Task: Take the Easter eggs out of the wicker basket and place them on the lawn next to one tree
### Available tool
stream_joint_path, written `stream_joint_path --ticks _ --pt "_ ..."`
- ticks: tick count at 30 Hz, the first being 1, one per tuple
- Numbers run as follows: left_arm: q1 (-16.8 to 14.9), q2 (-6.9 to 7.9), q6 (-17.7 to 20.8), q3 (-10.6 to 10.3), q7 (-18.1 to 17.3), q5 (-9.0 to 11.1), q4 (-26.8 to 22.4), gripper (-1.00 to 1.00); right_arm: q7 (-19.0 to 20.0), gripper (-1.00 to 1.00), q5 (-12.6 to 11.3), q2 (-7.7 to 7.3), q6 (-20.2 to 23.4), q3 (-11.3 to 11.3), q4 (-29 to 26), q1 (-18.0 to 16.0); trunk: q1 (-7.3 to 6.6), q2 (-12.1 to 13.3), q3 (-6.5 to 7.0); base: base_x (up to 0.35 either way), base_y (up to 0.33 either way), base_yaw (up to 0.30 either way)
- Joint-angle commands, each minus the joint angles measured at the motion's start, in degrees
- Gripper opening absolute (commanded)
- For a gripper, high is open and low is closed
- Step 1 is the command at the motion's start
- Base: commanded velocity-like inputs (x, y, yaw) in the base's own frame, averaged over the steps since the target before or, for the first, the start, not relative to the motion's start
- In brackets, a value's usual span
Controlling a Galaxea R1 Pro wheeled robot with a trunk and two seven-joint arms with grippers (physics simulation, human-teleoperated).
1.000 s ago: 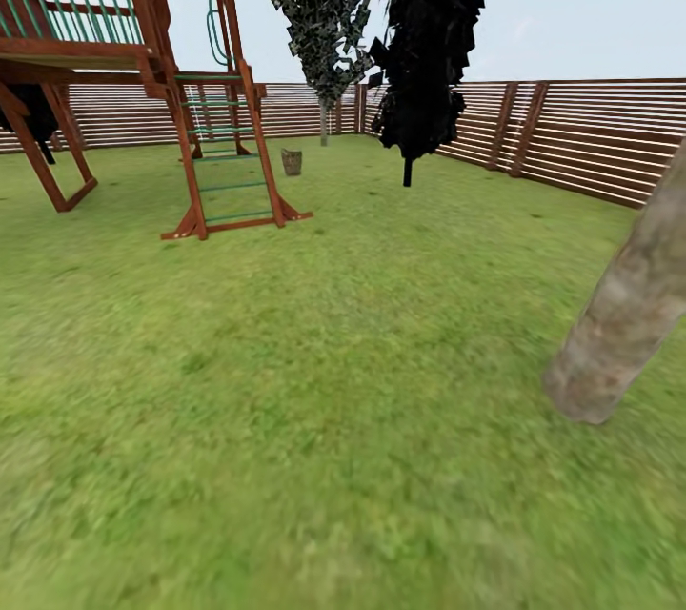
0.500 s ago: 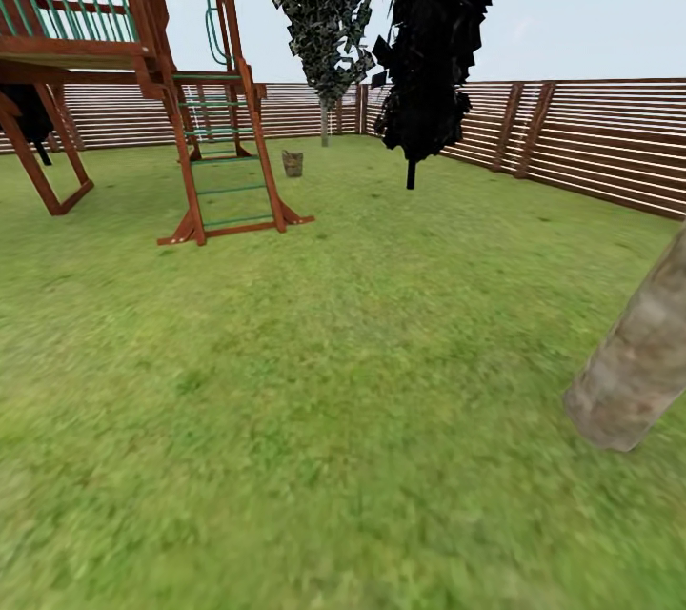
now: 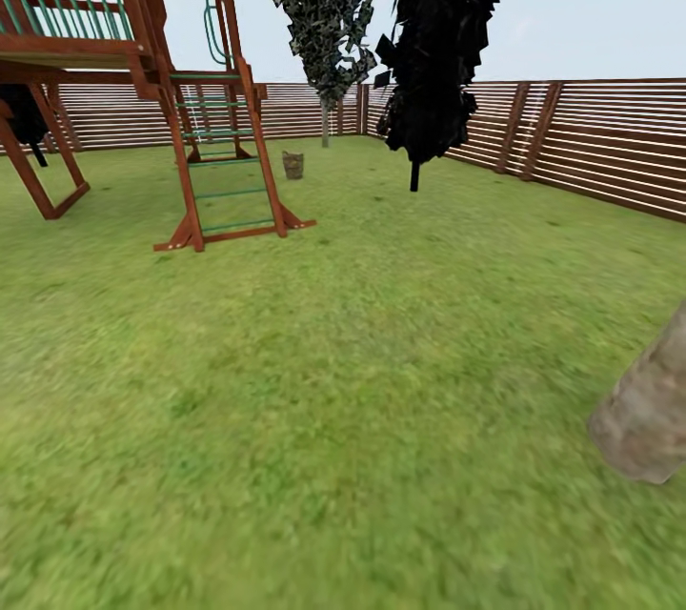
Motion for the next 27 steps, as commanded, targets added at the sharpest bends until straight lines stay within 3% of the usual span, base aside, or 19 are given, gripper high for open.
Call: stream_joint_path --ticks 1,27 --pt "0.0 0.00 -0.1 0.1 0.0 0.0 -0.1 1.00 0.0 1.00 0.0 -0.02 -0.2 0.4 0.0 0.0 0.04 0.0 -0.04 0.342 0.093 0.000" --pt "0.0 0.09 0.0 0.1 -0.1 0.1 -0.1 1.00 0.0 1.00 0.0 -0.02 -0.1 0.4 0.0 0.0 0.04 0.0 -0.04 0.342 0.088 0.000"
